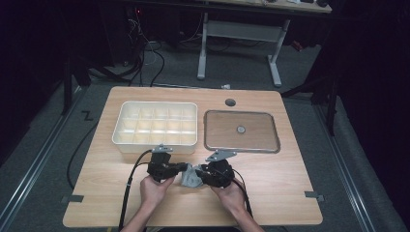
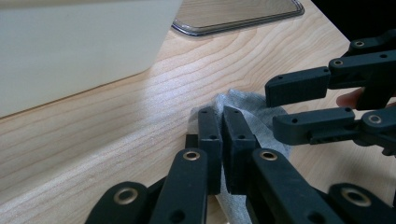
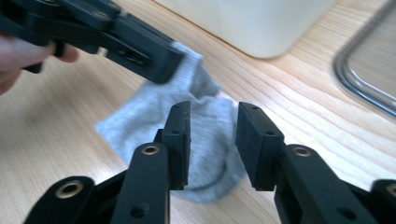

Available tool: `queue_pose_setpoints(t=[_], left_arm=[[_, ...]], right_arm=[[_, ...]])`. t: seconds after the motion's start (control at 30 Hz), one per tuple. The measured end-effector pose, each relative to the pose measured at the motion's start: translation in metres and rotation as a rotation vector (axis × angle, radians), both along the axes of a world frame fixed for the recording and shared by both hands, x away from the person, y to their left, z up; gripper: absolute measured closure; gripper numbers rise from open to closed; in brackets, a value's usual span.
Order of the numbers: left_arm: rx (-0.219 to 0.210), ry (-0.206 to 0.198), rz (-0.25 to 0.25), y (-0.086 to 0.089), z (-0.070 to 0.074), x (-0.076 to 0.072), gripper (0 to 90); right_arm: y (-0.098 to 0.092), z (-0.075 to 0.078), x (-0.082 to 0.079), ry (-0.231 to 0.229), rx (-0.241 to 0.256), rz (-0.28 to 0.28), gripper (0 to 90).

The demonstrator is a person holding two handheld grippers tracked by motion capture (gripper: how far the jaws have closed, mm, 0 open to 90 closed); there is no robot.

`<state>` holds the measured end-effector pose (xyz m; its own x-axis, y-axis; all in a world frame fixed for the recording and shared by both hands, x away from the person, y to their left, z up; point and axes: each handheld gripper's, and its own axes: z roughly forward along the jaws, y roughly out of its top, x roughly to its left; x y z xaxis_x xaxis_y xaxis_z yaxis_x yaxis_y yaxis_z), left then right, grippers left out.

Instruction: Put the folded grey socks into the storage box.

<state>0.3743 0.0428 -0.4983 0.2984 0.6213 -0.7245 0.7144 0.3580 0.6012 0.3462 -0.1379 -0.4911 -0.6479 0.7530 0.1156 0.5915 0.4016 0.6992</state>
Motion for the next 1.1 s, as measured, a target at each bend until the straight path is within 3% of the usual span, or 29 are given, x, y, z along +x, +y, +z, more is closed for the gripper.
queue_pose_setpoints(t=[0.13, 0.23, 0.43, 0.77, 1.1], left_arm=[[-0.004, 0.000, 0.007, 0.000, 0.001, 0.000, 87.9], [-0.005, -0.002, 0.008, 0.000, 0.002, -0.001, 87.9], [-0.008, -0.001, 0.014, 0.001, 0.003, -0.001, 87.9], [-0.030, -0.003, -0.007, -0.004, 0.008, -0.003, 87.9], [-0.050, -0.006, -0.017, -0.009, 0.010, -0.004, 87.9]], right_arm=[[-0.007, -0.004, -0.001, 0.016, 0.021, -0.039, 57.0], [-0.008, -0.010, -0.002, 0.034, 0.009, -0.073, 54.5], [-0.011, -0.014, -0.002, 0.039, -0.006, -0.097, 55.4], [0.002, -0.024, 0.002, 0.065, -0.042, -0.053, 63.5], [0.014, -0.026, 0.007, 0.053, -0.065, 0.006, 68.8]])
